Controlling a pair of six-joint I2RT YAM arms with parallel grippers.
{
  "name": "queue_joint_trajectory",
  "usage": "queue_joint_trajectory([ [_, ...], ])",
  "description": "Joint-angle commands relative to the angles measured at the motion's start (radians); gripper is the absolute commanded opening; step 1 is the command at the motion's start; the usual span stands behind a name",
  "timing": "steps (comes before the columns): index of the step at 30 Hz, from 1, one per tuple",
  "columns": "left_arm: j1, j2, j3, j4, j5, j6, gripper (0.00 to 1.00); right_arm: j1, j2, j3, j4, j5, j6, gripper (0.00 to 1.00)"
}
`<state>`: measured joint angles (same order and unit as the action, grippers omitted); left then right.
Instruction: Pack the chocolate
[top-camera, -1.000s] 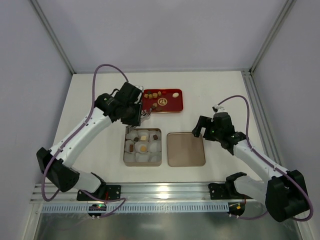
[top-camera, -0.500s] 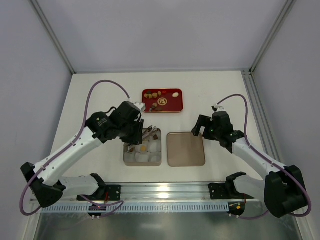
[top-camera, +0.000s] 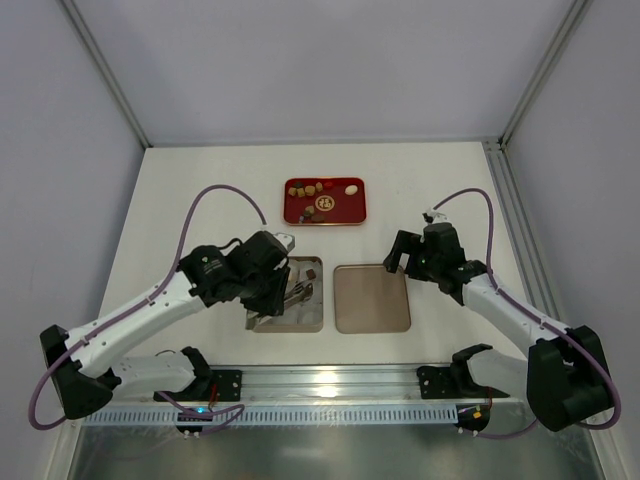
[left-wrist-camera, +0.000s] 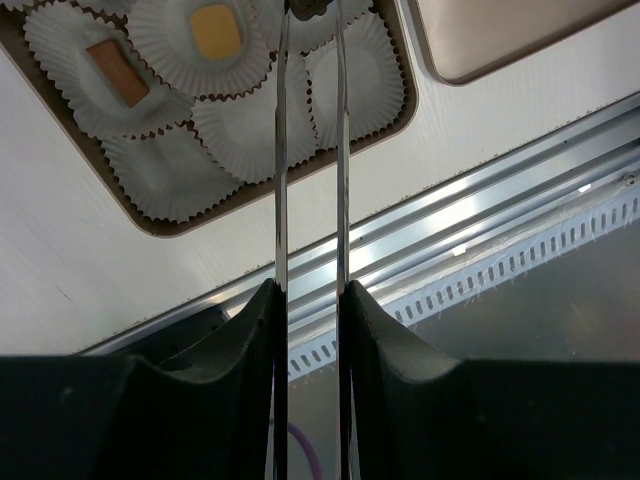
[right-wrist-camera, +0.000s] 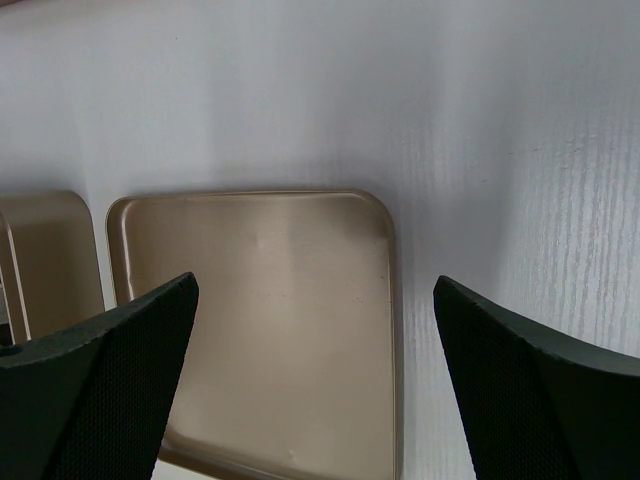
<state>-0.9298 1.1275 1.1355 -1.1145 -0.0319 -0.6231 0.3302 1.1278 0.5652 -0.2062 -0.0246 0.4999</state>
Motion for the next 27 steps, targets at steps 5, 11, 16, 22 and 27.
queue_joint_trajectory([
  [5, -0.01, -0.005, -0.025, 0.07, 0.01, -0.024, 0.3, 0.003, 0.007, 0.038, 0.042, 0.02, 0.005, 1.0],
  [11, -0.012, 0.017, -0.043, 0.097, 0.003, -0.027, 0.31, 0.004, 0.007, 0.036, 0.044, 0.02, 0.003, 1.0],
  [16, -0.012, 0.034, -0.062, 0.12, 0.0, -0.03, 0.32, 0.003, 0.007, 0.033, 0.045, 0.02, 0.0, 1.0],
  [22, -0.012, 0.046, -0.085, 0.139, -0.02, -0.04, 0.33, 0.003, 0.007, 0.032, 0.047, 0.018, -0.003, 1.0],
  [27, -0.014, 0.049, -0.088, 0.145, -0.025, -0.046, 0.35, 0.003, 0.009, 0.032, 0.047, 0.018, -0.003, 1.0],
])
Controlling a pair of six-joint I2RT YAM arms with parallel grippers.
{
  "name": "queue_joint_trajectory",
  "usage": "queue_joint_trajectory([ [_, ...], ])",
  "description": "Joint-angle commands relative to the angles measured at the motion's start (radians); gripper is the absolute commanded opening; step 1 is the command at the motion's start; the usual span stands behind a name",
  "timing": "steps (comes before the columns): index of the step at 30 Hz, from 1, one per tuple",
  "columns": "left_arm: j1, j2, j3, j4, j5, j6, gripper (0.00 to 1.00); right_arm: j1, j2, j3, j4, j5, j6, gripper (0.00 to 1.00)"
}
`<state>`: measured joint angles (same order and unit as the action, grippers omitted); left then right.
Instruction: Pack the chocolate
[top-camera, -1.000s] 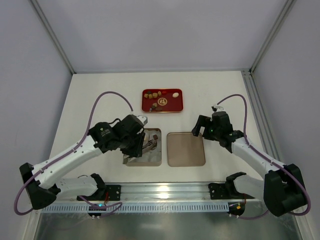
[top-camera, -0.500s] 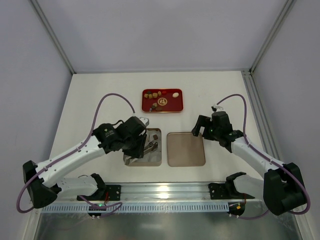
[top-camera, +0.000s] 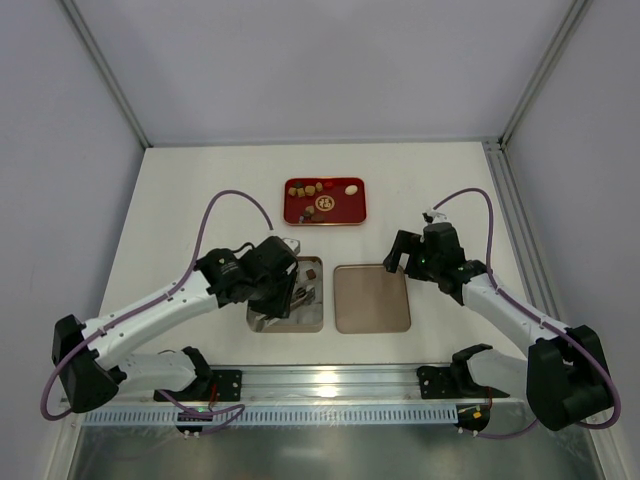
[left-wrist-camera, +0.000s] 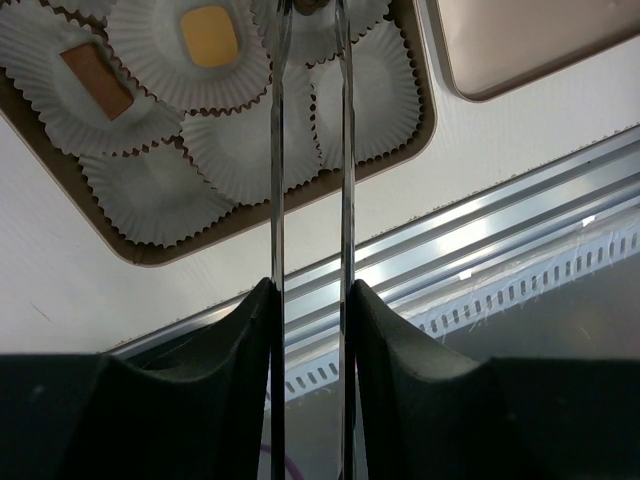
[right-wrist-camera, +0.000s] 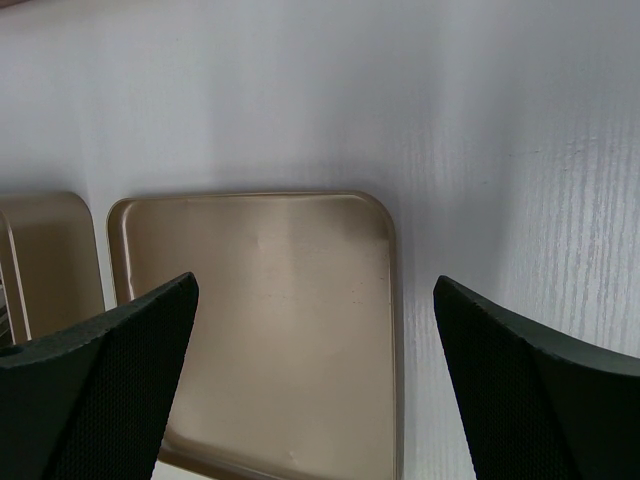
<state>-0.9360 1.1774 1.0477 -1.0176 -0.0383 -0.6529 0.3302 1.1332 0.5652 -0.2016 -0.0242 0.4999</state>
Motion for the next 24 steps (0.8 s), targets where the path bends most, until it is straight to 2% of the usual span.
queue_joint_trajectory([
  [1, -0.006, -0.001, 0.003, 0.047, -0.02, -0.016, 0.36, 0.004, 0.004, 0.032, 0.042, 0.018, -0.004, 1.0],
  [9, -0.006, -0.002, 0.032, 0.022, -0.028, -0.005, 0.4, 0.003, 0.004, 0.03, 0.041, 0.018, -0.004, 1.0],
  [24, -0.006, -0.024, 0.135, -0.061, -0.021, 0.021, 0.4, 0.003, 0.008, 0.036, 0.044, 0.017, -0.004, 1.0],
])
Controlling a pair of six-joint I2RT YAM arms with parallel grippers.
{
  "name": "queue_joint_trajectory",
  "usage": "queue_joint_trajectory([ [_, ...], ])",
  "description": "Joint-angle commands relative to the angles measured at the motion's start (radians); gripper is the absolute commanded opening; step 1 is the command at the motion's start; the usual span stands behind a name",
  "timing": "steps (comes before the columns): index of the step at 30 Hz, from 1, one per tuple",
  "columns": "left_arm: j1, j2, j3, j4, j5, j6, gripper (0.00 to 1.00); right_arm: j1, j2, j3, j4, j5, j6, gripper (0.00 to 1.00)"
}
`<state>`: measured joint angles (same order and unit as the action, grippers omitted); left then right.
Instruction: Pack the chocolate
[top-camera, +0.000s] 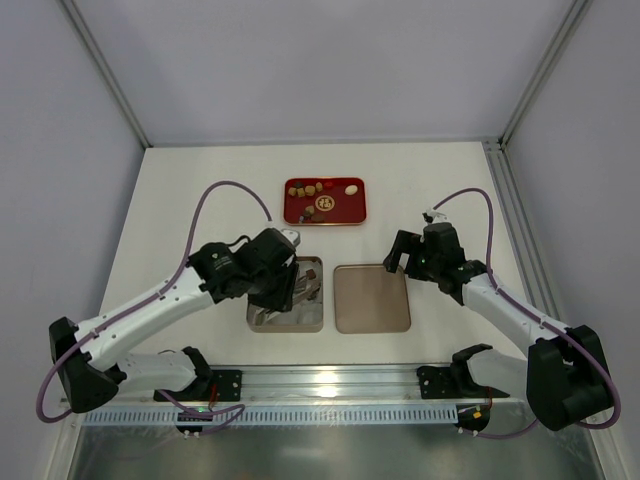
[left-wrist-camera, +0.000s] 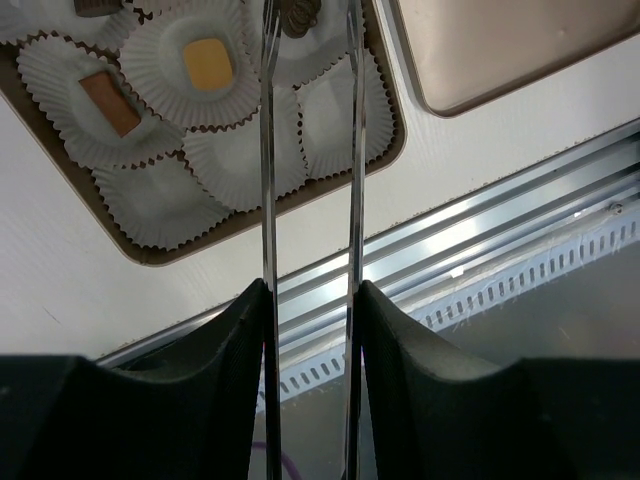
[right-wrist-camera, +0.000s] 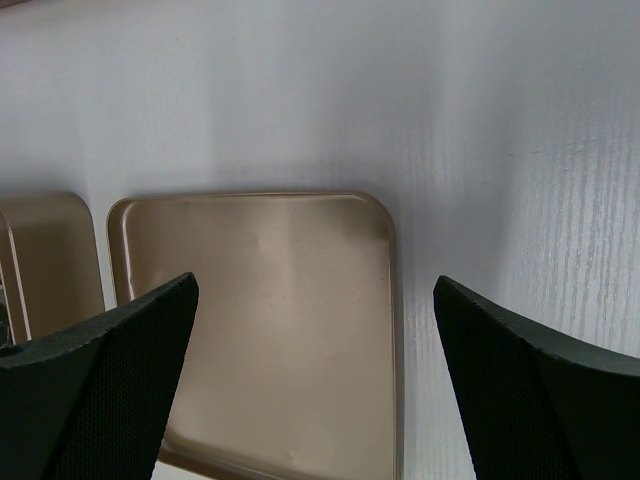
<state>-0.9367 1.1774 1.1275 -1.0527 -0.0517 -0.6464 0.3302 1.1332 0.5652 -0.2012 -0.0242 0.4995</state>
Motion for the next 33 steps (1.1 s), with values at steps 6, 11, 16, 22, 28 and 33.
queue_joint_trajectory([
  [6, -0.005, -0.035, 0.115, -0.075, -0.04, 0.028, 0.4, 0.003, 0.008, 0.038, 0.043, 0.017, -0.007, 1.0],
  [11, 0.002, 0.005, 0.237, -0.118, -0.108, 0.051, 0.41, 0.003, 0.0, 0.041, 0.039, 0.015, -0.016, 1.0],
  [16, 0.091, 0.112, 0.38, -0.125, -0.142, 0.125, 0.42, 0.003, -0.01, 0.045, 0.031, 0.013, -0.026, 1.0],
  [22, 0.212, 0.336, 0.581, -0.093, -0.151, 0.227, 0.41, 0.003, -0.029, 0.045, 0.02, -0.011, -0.026, 1.0],
  [28, 0.32, 0.554, 0.77, -0.049, -0.152, 0.269, 0.41, 0.003, -0.073, 0.045, -0.007, -0.019, -0.033, 1.0],
  [33, 0.343, 0.712, 0.888, -0.012, -0.168, 0.306, 0.4, 0.003, -0.099, 0.047, -0.027, -0.023, -0.038, 1.0],
])
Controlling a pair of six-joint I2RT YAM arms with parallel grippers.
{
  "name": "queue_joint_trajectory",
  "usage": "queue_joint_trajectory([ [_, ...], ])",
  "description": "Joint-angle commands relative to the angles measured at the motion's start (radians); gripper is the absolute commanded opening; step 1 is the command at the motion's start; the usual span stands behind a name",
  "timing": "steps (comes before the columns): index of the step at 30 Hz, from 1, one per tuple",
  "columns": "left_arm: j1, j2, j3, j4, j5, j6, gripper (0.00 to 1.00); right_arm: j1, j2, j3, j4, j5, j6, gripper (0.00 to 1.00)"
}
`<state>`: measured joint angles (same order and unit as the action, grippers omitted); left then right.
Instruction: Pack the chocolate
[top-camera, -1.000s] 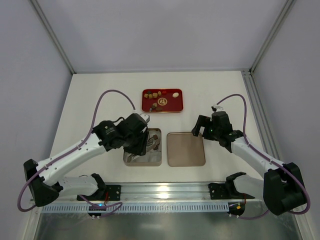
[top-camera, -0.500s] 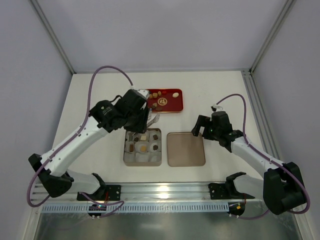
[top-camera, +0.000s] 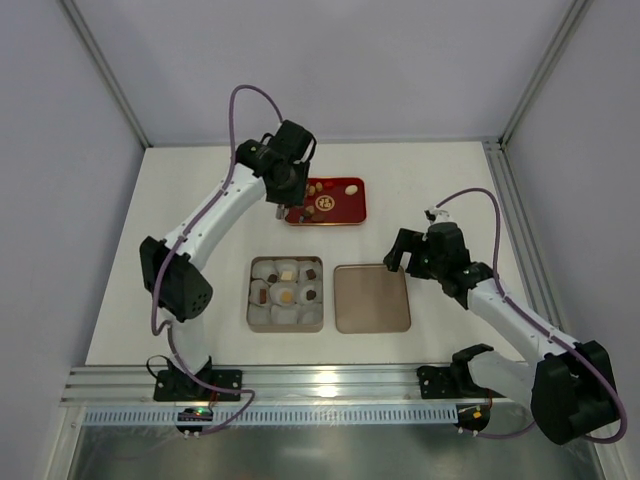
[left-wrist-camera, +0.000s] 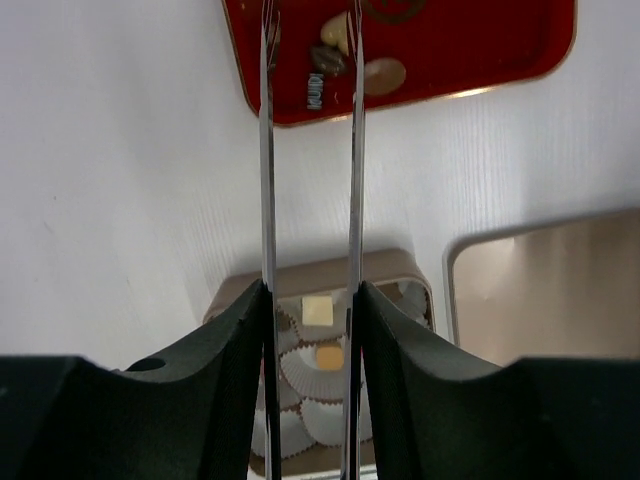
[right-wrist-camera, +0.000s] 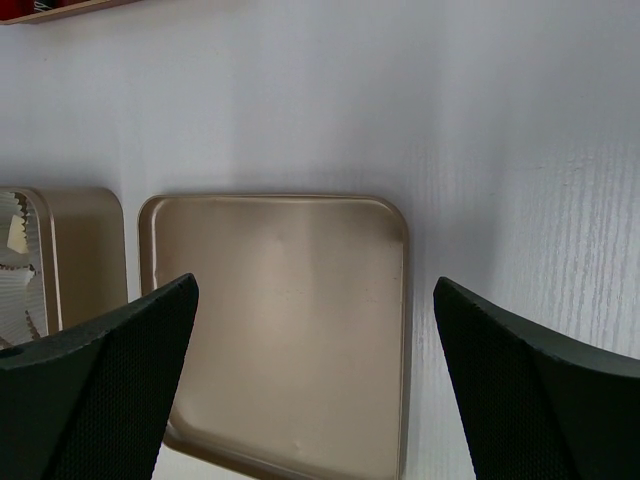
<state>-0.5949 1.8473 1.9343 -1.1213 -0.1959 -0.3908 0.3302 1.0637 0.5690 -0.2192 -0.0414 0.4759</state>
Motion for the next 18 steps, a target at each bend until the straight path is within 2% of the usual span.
queue_joint_trajectory([
  [1, 0.001, 0.062, 0.125, 0.057, -0.03, 0.058, 0.4, 0.003, -0.036, 0.045, -0.017, -0.008, -0.016, 1.0],
  [7, 0.01, 0.197, 0.212, 0.081, -0.062, 0.089, 0.4, 0.003, -0.059, 0.052, -0.039, -0.009, -0.022, 1.0],
  [18, 0.02, 0.282, 0.219, 0.144, -0.056, 0.099, 0.4, 0.003, -0.084, 0.043, -0.058, 0.001, -0.029, 1.0],
])
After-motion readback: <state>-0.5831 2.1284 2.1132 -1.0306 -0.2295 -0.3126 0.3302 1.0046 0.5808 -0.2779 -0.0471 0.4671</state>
